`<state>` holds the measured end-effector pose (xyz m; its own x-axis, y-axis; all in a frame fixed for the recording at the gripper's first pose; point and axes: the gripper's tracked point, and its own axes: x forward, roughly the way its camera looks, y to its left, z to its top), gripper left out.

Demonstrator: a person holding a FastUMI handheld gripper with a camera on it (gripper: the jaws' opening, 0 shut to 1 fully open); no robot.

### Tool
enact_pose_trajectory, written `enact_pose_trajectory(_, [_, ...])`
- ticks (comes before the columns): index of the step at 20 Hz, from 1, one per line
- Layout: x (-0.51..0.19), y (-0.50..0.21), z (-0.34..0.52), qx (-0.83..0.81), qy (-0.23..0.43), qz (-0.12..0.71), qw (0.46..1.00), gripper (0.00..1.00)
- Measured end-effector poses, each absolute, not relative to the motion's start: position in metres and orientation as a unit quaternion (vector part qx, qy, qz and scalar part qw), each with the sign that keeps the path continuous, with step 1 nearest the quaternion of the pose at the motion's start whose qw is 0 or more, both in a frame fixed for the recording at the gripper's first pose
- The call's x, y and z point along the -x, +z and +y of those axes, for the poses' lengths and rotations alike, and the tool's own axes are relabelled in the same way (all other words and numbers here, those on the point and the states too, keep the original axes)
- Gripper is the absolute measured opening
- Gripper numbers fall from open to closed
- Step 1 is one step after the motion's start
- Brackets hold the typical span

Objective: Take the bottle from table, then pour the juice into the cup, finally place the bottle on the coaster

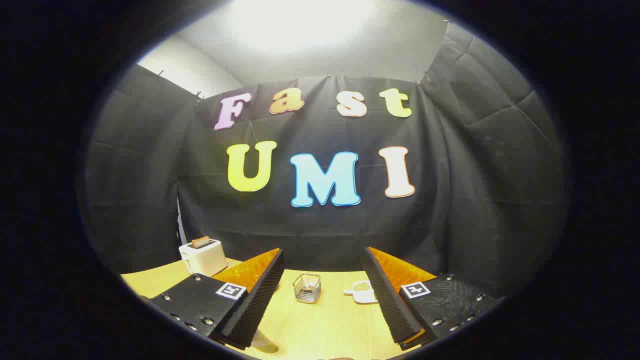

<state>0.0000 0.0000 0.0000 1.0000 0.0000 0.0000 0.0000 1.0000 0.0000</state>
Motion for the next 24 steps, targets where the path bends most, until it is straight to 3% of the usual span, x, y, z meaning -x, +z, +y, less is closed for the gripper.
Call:
enact_pose_trajectory(16, [0.000,-0.016,0.027,-0.001,0.025,0.004,1.000,0.97])
enact_pose_trajectory(24, [0.008,-0.066,0.065,-0.022,0.055,0.010,0.998,0.98])
